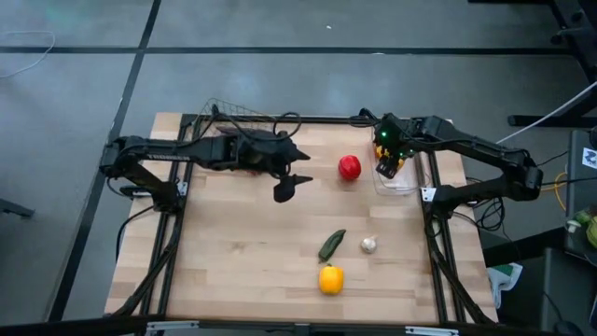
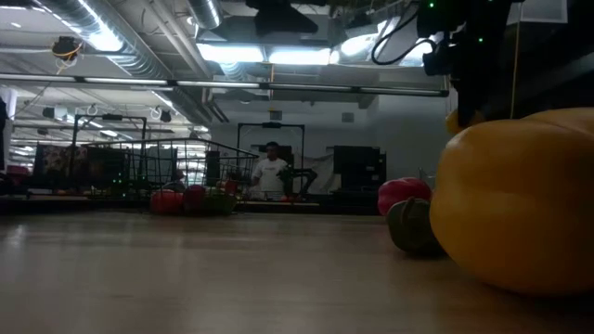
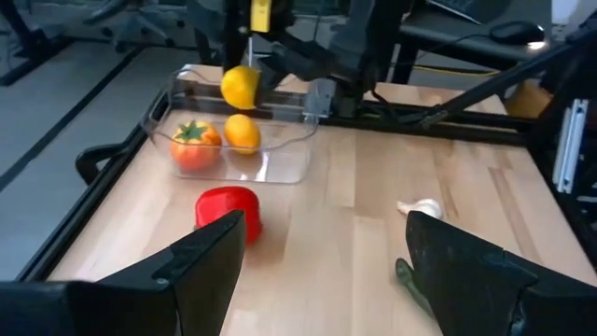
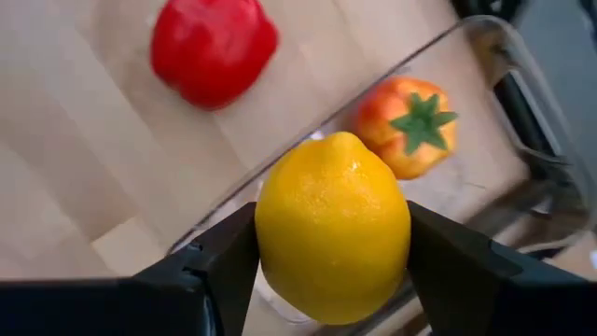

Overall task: Sort produce into baskets
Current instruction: Put the yellow lemon into the transparent bin, then put the green chili pepper into the silver wire basket

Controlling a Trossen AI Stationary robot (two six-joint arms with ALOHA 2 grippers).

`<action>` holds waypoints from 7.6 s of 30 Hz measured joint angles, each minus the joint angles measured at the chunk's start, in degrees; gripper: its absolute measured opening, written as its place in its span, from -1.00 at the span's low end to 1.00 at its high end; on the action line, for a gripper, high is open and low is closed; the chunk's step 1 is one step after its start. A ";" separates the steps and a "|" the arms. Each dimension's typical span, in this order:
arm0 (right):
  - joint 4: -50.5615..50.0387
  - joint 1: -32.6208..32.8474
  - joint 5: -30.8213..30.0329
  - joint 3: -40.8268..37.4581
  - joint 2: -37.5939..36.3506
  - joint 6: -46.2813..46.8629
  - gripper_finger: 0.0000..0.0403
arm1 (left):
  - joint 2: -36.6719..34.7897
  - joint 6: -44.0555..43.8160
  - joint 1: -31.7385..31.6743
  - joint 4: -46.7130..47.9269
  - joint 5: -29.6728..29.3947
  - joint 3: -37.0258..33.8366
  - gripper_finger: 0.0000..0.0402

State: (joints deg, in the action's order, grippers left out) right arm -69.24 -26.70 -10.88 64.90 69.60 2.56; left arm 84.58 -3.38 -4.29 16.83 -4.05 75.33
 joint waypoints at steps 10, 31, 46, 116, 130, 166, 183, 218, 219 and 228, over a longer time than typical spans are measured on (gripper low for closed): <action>-0.77 0.00 -0.17 0.00 0.34 0.04 0.32 | 0.00 0.29 1.29 0.11 0.03 0.00 0.46; -2.85 0.04 -2.42 -0.04 3.80 1.45 0.49 | 0.00 0.33 1.27 0.14 0.01 0.02 0.46; -2.25 0.04 0.58 -0.04 3.80 1.76 0.48 | 0.02 0.36 1.27 0.65 0.01 0.04 0.46; 30.11 41.83 11.78 -3.19 19.97 -7.28 0.48 | -0.11 -1.02 1.24 0.69 -0.01 0.09 0.46; 33.21 41.72 14.41 -3.19 28.24 -12.16 0.48 | -0.15 -1.07 1.18 0.99 -0.01 0.09 0.46; 36.68 41.68 15.64 -3.10 32.87 -12.27 -0.57 | -14.25 -3.89 1.20 16.56 -1.85 0.09 0.46; 36.23 36.37 10.35 1.65 32.94 -13.90 -0.56 | -18.21 -23.74 4.56 45.20 -6.91 0.07 0.46; 53.19 25.55 8.95 11.56 32.89 -6.43 -0.56 | -3.28 -21.97 9.17 37.99 -13.40 0.07 0.46; 53.28 25.57 8.95 11.56 32.89 -6.44 -0.56 | -3.28 -21.96 9.13 37.92 -13.41 0.07 0.46; 57.73 25.59 12.06 11.56 32.89 -6.44 -0.56 | -2.95 -21.94 9.02 37.84 -13.41 0.07 0.46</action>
State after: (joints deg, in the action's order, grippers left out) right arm -11.51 -1.10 1.17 76.47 102.50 -3.88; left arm 81.62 -25.32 4.73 54.66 -17.45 75.40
